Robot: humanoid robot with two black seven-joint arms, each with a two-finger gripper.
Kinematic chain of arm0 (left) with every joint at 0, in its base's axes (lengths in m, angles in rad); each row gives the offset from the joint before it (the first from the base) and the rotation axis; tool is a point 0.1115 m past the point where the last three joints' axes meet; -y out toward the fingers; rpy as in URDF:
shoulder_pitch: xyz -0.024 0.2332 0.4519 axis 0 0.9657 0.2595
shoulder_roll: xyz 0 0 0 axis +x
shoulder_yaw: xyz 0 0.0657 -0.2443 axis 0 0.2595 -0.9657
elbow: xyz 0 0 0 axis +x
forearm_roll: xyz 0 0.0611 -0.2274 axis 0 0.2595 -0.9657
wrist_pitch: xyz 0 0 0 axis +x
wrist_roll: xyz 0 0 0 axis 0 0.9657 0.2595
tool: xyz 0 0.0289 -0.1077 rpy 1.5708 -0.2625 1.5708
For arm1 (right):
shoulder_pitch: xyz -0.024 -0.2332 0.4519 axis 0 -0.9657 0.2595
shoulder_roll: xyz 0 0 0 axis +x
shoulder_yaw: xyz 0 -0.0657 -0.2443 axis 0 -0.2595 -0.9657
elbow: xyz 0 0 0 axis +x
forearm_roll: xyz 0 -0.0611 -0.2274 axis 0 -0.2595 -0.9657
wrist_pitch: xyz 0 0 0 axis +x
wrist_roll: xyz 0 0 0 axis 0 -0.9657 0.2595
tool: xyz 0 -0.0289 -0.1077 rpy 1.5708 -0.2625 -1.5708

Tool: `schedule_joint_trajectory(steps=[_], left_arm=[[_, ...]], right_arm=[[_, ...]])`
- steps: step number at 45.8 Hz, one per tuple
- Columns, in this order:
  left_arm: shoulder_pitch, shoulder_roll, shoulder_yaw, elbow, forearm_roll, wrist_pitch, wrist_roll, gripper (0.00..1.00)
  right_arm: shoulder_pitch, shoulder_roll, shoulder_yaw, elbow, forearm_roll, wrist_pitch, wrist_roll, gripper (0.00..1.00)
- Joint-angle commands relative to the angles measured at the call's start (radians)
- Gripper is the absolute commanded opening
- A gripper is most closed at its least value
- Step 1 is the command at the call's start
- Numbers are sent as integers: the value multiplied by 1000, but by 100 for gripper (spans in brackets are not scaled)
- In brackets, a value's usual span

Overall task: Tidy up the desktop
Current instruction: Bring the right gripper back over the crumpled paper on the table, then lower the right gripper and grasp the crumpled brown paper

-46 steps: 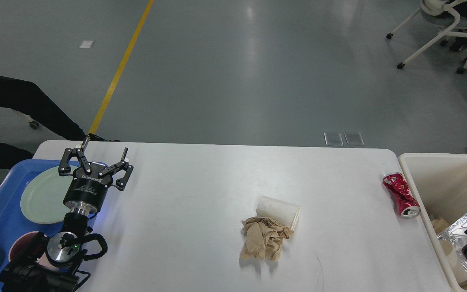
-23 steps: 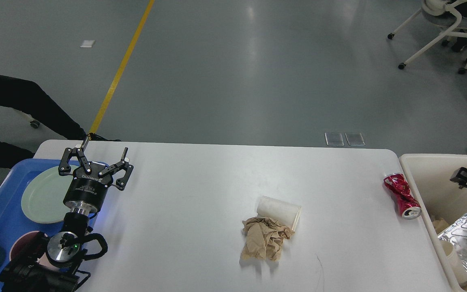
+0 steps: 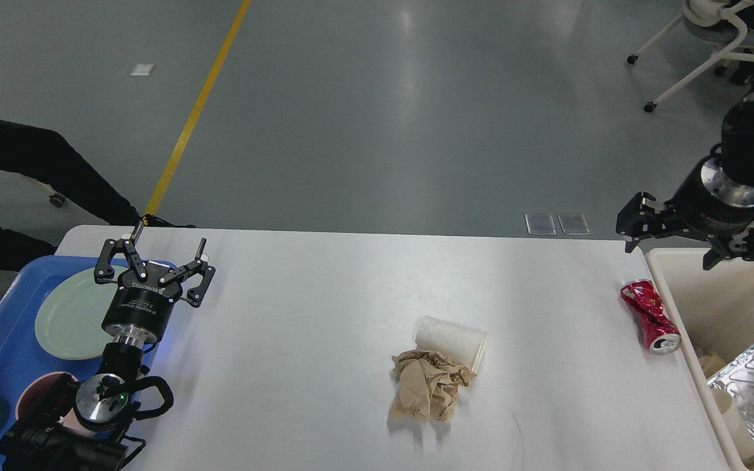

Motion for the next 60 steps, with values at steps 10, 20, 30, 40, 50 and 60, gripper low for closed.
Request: schedule_joint_trajectory(steps=[10, 20, 30, 40, 50, 60], left_arm=[[1, 0, 0, 0, 0, 1, -1, 97], [-1, 0, 0, 0, 0, 1, -1, 97], [-1, 0, 0, 0, 0, 1, -1, 97], [-1, 0, 0, 0, 0, 1, -1, 97], [-1, 0, 0, 0, 0, -1, -1, 97], [-1, -2, 0, -2, 0, -1, 0, 97]], right_arm=[[370, 86, 101, 433, 2, 3, -5, 100], [349, 98, 148, 468, 36, -38, -4, 100], [158, 170, 263, 400, 91, -233, -5, 100], [-209, 320, 455, 176, 91, -339, -94, 100], [-467, 411, 556, -114, 91, -345, -122, 100], [-663, 506, 560, -335, 76, -345, -122, 100]])
